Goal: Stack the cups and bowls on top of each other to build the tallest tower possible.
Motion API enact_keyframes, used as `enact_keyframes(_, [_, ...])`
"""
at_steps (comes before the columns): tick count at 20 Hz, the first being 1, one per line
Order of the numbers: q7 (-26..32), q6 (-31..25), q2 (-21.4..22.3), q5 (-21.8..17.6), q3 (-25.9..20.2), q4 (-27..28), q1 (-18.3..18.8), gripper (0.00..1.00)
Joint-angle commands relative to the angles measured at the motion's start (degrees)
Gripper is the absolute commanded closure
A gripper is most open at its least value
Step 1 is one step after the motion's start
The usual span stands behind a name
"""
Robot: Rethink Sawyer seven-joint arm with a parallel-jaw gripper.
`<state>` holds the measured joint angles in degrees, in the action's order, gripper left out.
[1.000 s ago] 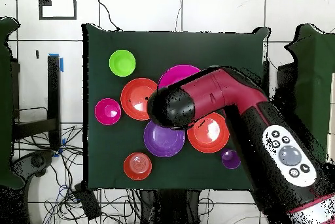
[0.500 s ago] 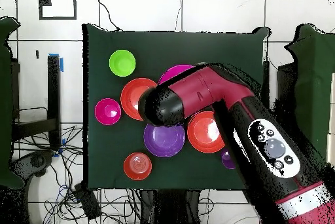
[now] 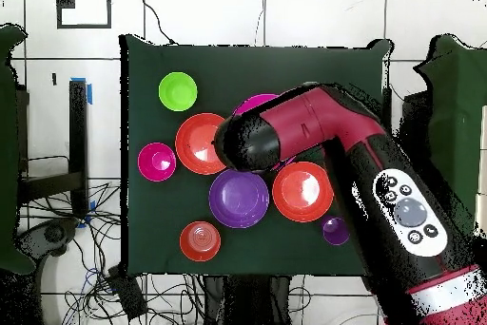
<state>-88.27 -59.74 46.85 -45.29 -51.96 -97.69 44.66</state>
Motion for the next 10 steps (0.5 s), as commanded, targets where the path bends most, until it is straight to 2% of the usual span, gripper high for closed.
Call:
enact_keyframes(1, [6.3, -4.6, 0.7, 4.3, 3.4, -0.3, 2.1, 0.0])
enact_keyframes(4, [7.3, -3.7, 0.9, 8.7, 1.5, -2.2, 5.1, 0.0])
enact_keyframes(10, [9.3, -4.8, 2.0, 10.6, 1.3, -3.7, 6.6, 0.0])
